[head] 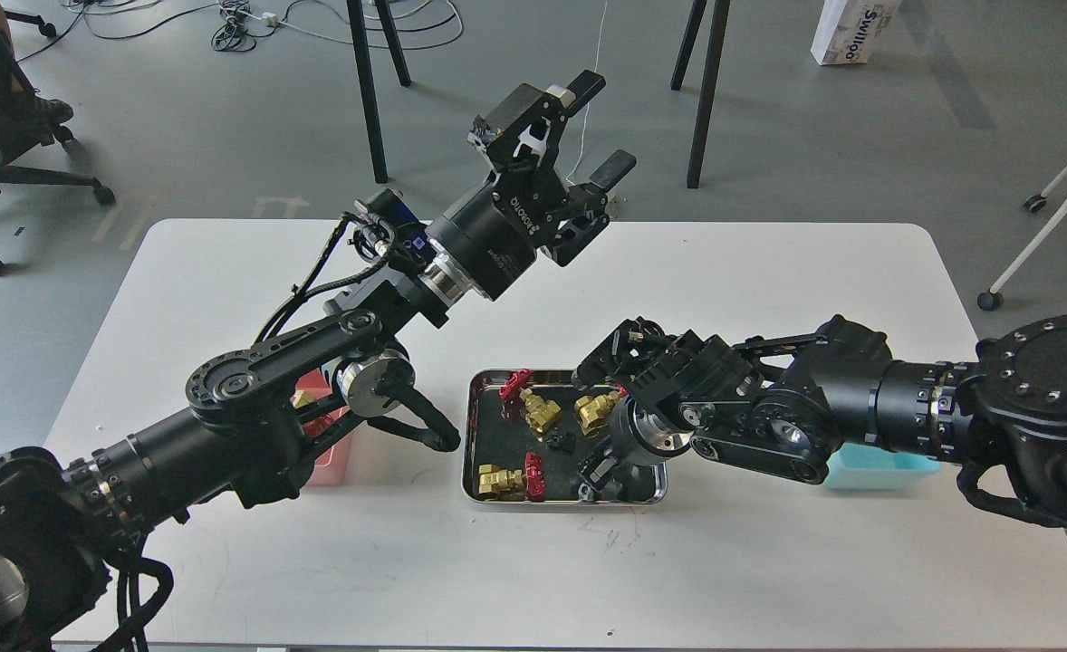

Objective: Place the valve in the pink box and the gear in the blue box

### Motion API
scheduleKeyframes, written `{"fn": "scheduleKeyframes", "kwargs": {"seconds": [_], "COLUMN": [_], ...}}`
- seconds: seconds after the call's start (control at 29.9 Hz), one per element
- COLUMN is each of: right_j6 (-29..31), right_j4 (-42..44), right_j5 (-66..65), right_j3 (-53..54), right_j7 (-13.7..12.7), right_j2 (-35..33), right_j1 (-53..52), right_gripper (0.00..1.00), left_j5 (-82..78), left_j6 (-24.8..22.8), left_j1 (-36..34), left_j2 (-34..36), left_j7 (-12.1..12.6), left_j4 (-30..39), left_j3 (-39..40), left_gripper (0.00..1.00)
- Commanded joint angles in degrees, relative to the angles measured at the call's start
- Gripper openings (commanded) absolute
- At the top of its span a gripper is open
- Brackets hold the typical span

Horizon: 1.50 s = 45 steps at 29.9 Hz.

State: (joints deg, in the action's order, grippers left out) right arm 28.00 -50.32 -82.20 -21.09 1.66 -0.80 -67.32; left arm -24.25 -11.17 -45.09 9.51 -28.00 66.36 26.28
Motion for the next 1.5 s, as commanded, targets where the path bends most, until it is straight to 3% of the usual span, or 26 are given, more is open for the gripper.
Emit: {"fn": "scheduleKeyframes", "kwargs": {"seconds": [0.0,0.97,1.2,1.47], "right_j6": [0.0,0.0,0.0,0.0], "right_j4": [-0.31,-4.7,-9.27,-15.42], "right_j5": [0.11,0.63,1.07,1.16], "right_j3": [0.0,0.09,3.42,8.61], "right_j7": [0.01,0.1,0.27,0.36], "right_j2": [0.01,-1.3,-11.74,-33.54], "right_j1": [-0.27,-2.81,-9.14,-10.82], "right_gripper": [0.41,0.12,0.11,0.11], "left_j5": [0.0,0.0,0.0,0.0], "left_j6": [0.01,0.01,0.01,0.01], "left_j1": [0.0,0.0,0.0,0.0], "left_j2": [-0.02,-0.02,-0.02,-0.02], "left_j7": [0.0,0.0,0.0,0.0], "left_j4": [0.0,0.0,-0.09,-0.09], "left_j3": [0.0,0.0,0.0,0.0], "left_gripper": [0.86,0.86,0.86,0.87]}}
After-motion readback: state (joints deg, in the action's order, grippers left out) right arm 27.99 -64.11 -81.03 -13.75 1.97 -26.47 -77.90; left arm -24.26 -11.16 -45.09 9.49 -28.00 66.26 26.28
